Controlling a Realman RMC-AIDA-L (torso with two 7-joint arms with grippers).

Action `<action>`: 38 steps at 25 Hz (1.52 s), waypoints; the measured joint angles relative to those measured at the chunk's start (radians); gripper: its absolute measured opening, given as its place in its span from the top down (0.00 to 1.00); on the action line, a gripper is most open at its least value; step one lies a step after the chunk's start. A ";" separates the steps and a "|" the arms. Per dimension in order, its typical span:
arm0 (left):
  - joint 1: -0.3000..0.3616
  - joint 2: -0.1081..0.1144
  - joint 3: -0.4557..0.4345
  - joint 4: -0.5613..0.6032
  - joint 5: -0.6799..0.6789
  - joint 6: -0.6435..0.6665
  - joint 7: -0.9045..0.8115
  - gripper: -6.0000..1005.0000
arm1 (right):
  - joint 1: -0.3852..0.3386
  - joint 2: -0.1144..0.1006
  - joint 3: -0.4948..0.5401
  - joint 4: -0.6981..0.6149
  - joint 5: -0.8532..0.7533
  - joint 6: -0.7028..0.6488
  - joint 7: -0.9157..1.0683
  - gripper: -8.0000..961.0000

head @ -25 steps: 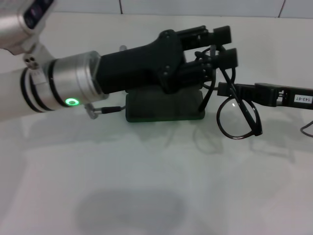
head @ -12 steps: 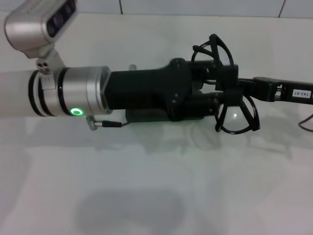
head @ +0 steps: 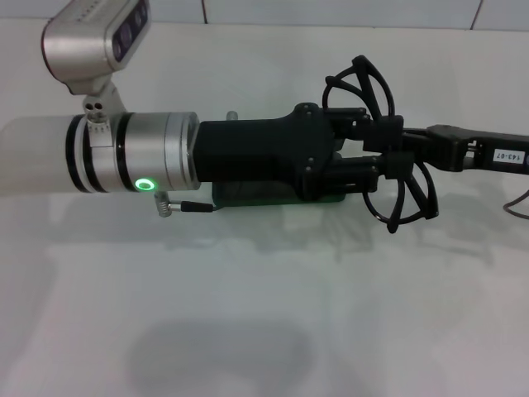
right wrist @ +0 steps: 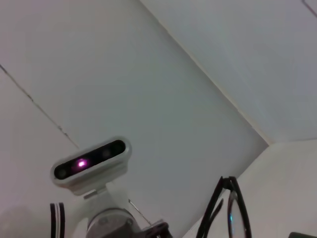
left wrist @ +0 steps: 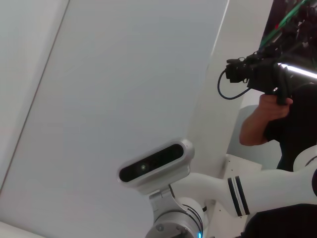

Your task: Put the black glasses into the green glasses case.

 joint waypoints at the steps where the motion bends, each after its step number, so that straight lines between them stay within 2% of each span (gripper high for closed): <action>1: -0.001 0.000 0.000 0.000 0.000 0.000 -0.002 0.48 | -0.001 0.001 -0.002 -0.004 -0.001 0.000 -0.006 0.88; 12: -0.003 0.002 -0.001 -0.004 -0.004 0.013 -0.018 0.48 | 0.002 0.006 -0.019 -0.011 -0.005 -0.006 -0.083 0.88; 21: 0.002 0.002 -0.004 -0.007 -0.009 0.007 -0.019 0.48 | 0.003 0.018 -0.031 -0.029 -0.017 -0.012 -0.114 0.88; 25: 0.013 0.009 -0.006 -0.007 -0.022 0.032 -0.010 0.48 | -0.006 0.017 -0.023 -0.029 -0.014 -0.008 -0.166 0.88; 28: 0.061 0.025 -0.004 -0.011 -0.080 0.077 0.026 0.48 | -0.031 0.015 0.002 -0.041 -0.002 -0.002 -0.272 0.88; 31: 0.131 0.042 -0.008 -0.019 -0.180 0.081 0.055 0.48 | -0.061 0.023 0.009 -0.148 -0.038 0.011 -0.399 0.87; 34: 0.209 0.041 -0.009 -0.056 -0.331 0.033 0.051 0.48 | -0.097 0.053 0.000 -0.349 -0.149 0.070 -0.428 0.87; 36: 0.252 0.035 -0.005 -0.076 -0.423 0.000 0.050 0.48 | -0.137 0.064 -0.085 -0.540 -0.220 0.159 -0.389 0.87; 38: 0.280 0.034 -0.004 -0.082 -0.489 -0.026 0.051 0.48 | -0.175 0.062 -0.195 -0.688 -0.264 0.264 -0.335 0.87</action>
